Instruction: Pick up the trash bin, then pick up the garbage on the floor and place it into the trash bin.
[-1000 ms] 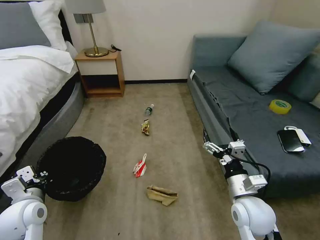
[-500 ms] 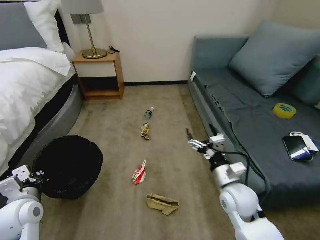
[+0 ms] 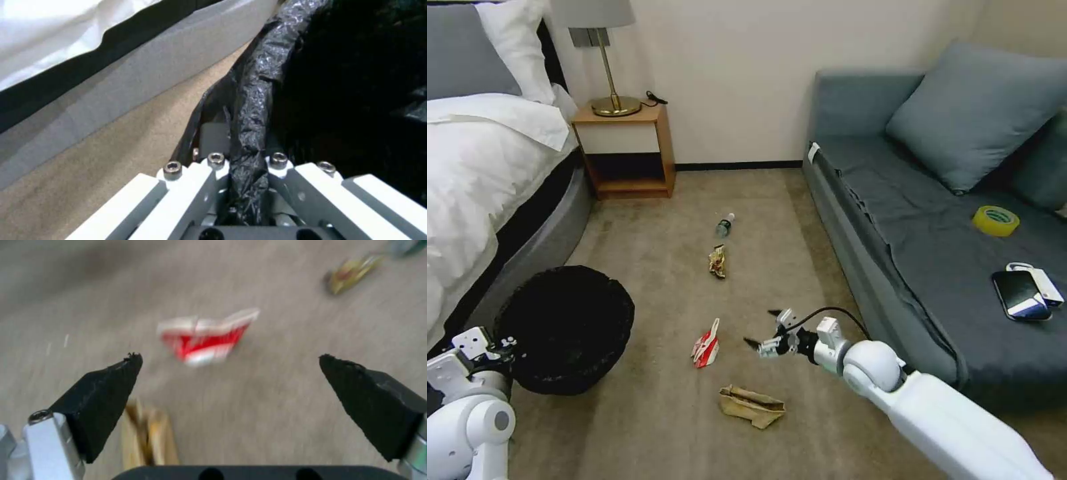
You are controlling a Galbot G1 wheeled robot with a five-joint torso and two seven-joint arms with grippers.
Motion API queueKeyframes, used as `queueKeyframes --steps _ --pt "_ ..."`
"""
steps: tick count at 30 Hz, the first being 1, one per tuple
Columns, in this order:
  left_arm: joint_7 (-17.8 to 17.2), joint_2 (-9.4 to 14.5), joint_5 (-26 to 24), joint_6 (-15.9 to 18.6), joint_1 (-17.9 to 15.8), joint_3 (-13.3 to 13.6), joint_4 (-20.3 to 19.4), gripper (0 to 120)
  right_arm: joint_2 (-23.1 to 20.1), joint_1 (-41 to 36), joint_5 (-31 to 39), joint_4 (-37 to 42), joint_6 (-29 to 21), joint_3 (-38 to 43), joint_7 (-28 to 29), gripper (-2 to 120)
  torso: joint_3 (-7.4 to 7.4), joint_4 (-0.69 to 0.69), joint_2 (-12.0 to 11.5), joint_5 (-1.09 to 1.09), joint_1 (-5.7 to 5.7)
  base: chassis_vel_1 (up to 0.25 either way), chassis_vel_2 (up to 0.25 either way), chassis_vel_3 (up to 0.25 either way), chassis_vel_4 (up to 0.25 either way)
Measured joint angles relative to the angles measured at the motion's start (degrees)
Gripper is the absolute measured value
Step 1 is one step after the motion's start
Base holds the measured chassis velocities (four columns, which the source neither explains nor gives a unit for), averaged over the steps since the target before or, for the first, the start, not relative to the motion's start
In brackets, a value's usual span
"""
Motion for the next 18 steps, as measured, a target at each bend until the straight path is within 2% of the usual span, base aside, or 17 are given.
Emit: queueKeyframes --steps 1,7,18 --pt "0.0 -0.2 0.2 0.0 0.2 -0.1 0.0 2 0.2 1.3 -1.5 -1.3 -1.3 -1.1 -2.6 100 0.00 0.00 0.0 -0.01 0.00 0.000 0.000 0.000 0.000" --pt "0.0 -0.9 0.8 -0.1 1.0 -0.6 -0.6 2 3.2 5.6 -8.4 -9.9 -2.3 -7.0 -7.9 100 0.00 0.01 0.0 0.00 0.00 0.000 0.000 0.000 0.000" --pt "0.0 -1.2 1.2 -0.2 1.6 -1.2 -0.6 2 6.6 5.8 -12.7 -18.3 0.0 -13.3 -7.6 99 0.00 0.00 0.0 -0.01 0.00 0.000 0.000 0.000 0.000"
